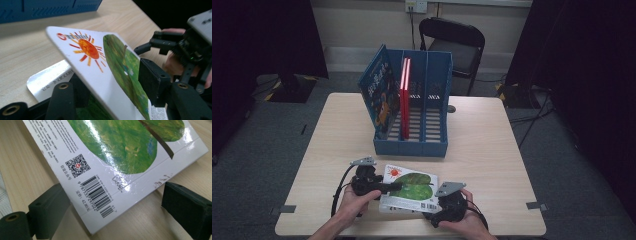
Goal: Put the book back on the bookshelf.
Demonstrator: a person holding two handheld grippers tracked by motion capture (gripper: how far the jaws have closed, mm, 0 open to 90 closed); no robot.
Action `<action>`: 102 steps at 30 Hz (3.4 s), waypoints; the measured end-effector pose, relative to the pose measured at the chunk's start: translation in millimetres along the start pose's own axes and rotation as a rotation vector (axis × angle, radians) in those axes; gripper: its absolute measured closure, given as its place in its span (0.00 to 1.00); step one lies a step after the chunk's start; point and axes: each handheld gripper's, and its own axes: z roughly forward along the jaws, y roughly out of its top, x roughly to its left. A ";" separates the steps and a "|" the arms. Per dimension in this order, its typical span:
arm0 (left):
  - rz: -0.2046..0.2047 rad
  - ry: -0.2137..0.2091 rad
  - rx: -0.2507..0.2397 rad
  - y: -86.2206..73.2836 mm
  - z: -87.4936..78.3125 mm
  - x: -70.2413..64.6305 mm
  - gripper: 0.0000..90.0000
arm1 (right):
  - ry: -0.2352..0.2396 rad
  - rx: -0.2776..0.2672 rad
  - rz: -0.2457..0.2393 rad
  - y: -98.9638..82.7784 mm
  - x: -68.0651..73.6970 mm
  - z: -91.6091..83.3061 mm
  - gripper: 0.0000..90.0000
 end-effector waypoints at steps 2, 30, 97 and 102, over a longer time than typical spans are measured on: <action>-0.006 -0.006 0.015 -0.5 1.9 1.7 0.53 | 0.001 -0.001 -0.004 0.0 0.0 0.0 0.08; -0.002 -0.068 0.082 -1.2 4.8 8.3 0.69 | 0.045 -0.010 -0.034 2.9 -5.2 1.6 0.13; 0.404 0.140 0.133 -8.5 6.4 -19.1 0.82 | 0.072 -0.297 0.042 28.0 -35.3 -45.7 0.52; 0.398 0.133 0.121 -8.5 4.0 -16.9 0.80 | 0.070 -0.279 0.020 31.2 -35.5 -44.8 0.50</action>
